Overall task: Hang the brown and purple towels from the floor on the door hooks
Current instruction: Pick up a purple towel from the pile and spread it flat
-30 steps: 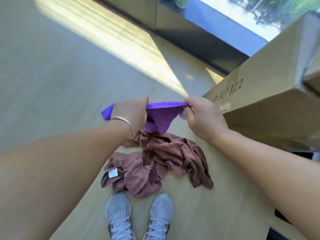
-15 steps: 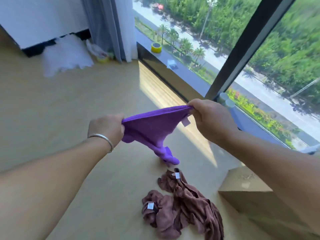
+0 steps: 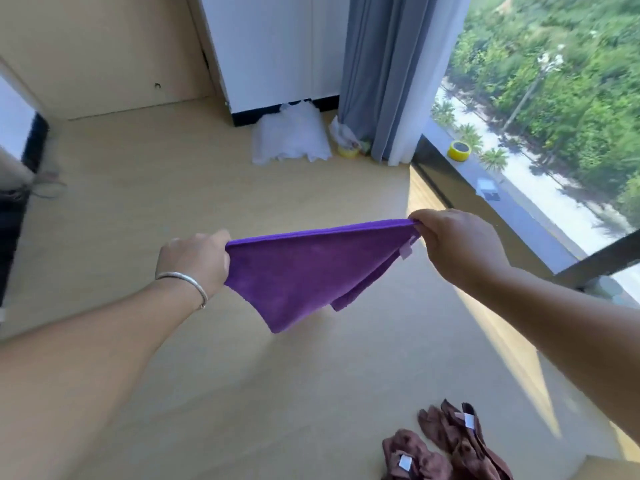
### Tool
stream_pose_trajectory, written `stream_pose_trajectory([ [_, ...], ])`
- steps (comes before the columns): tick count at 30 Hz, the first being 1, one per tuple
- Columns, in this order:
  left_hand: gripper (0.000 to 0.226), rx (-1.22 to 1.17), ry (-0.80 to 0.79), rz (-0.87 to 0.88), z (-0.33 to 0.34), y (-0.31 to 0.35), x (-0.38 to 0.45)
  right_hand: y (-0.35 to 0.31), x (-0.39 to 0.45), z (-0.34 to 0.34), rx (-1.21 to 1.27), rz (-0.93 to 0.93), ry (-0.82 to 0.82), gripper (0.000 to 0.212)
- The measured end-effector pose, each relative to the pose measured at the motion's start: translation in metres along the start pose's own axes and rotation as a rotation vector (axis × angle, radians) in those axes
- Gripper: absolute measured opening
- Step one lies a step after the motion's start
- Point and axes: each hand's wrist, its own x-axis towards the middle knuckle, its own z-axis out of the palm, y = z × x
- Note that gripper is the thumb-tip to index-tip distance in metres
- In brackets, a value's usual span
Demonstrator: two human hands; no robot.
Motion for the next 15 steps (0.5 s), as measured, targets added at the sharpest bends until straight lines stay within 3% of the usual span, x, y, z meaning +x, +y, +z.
stream_pose_trajectory([
  [5,0.018,-0.035,-0.040,-0.105,0.018,-0.106,-0.005,-0.077,0.031,0.031,0.061,-0.021,-0.008,0.023],
  [8,0.027,0.017,-0.136,-0.108,0.045,-0.144,-0.037,-0.110,0.011,0.058,0.072,-0.067,-0.135,0.026],
  [15,0.039,-0.005,-0.411,-0.082,0.111,-0.180,-0.153,-0.145,-0.088,0.131,0.085,-0.182,-0.409,0.008],
])
